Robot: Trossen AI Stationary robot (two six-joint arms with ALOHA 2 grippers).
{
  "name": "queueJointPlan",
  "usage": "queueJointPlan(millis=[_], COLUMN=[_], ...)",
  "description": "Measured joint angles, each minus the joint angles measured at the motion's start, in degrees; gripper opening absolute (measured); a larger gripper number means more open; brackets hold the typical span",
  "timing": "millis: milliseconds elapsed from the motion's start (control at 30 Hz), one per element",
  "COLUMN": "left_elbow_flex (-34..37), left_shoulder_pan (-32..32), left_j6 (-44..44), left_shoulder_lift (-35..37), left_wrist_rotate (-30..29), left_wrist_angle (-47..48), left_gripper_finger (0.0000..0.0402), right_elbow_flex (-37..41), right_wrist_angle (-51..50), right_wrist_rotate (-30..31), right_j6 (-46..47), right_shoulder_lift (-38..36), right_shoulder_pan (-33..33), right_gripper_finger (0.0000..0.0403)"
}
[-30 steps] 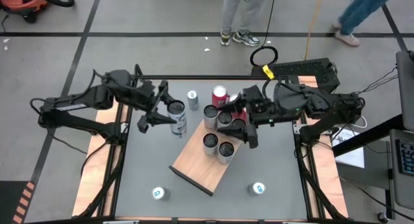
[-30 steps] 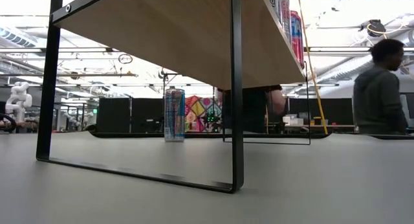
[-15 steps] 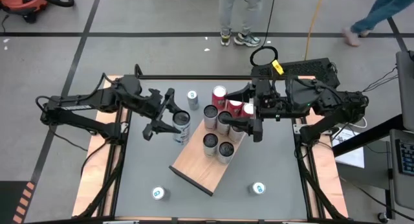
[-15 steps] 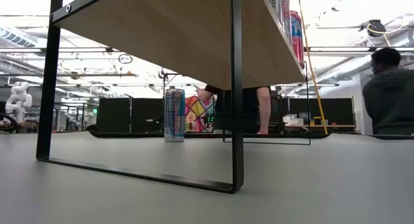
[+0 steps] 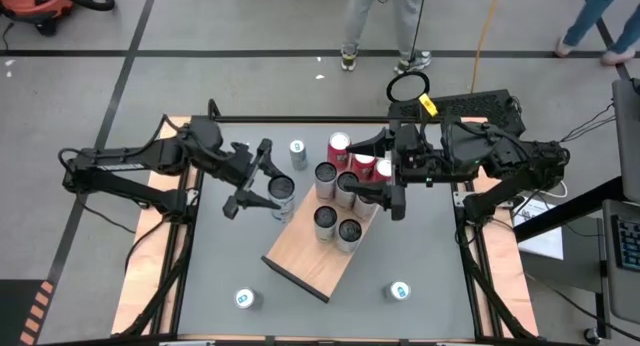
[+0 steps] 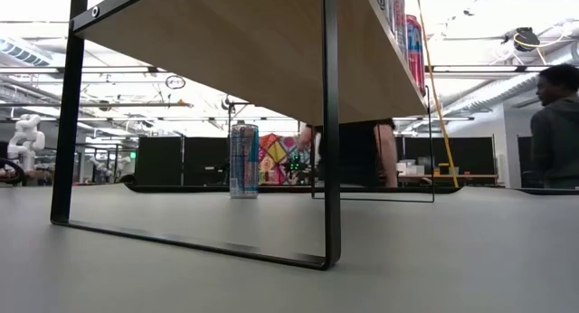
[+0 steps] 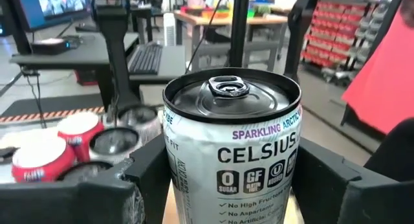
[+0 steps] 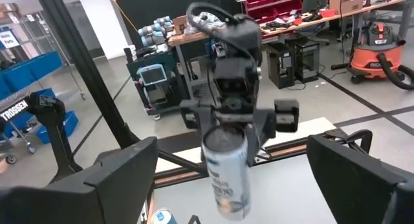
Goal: Place canned beverage on shelf
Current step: Put the white blue soda can on the shelf aligned with the other white blue soda cans
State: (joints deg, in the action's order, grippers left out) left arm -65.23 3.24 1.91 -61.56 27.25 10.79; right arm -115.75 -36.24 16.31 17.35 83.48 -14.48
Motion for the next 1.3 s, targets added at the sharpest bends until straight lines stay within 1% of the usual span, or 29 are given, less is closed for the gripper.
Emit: queueJointPlan(millis=[133,333,367,633,1300], left_elbow_flex=[5.1,12.2,12.9,16.0,16.1], left_shoulder_pan=[0.2,0.4,0.4,0.4,-0.8], left_j6=[0.3,0.0,0.1,0.0,-0.1], left_shoulder_lift=[0.0,0.2,0.2,0.2,0.0], left_wrist_rotate=[0.0,-0.1,-0.1,-0.4,-0.9], left_wrist_angle=[-3.7,-16.2,-17.1,-17.6,-17.7], left_gripper_finger=[0.0249,0.0249,0.0250,0.0250,0.0250], right_elbow_flex=[0.0,0.0,0.0,0.0,0.0], right_wrist_angle=[0.0,0.0,0.0,0.8,0.8], right_wrist_rotate=[0.0,0.0,0.0,0.1,0.4], right_j6=[1.5,1.7,1.7,1.7,1.5], right_shoulder_lift=[0.0,0.0,0.0,0.0,0.0], right_shoulder_pan=[0.0,0.0,0.0,0.0,0.3], right_gripper_finger=[0.0368,0.0368,0.0368,0.0368,0.0368])
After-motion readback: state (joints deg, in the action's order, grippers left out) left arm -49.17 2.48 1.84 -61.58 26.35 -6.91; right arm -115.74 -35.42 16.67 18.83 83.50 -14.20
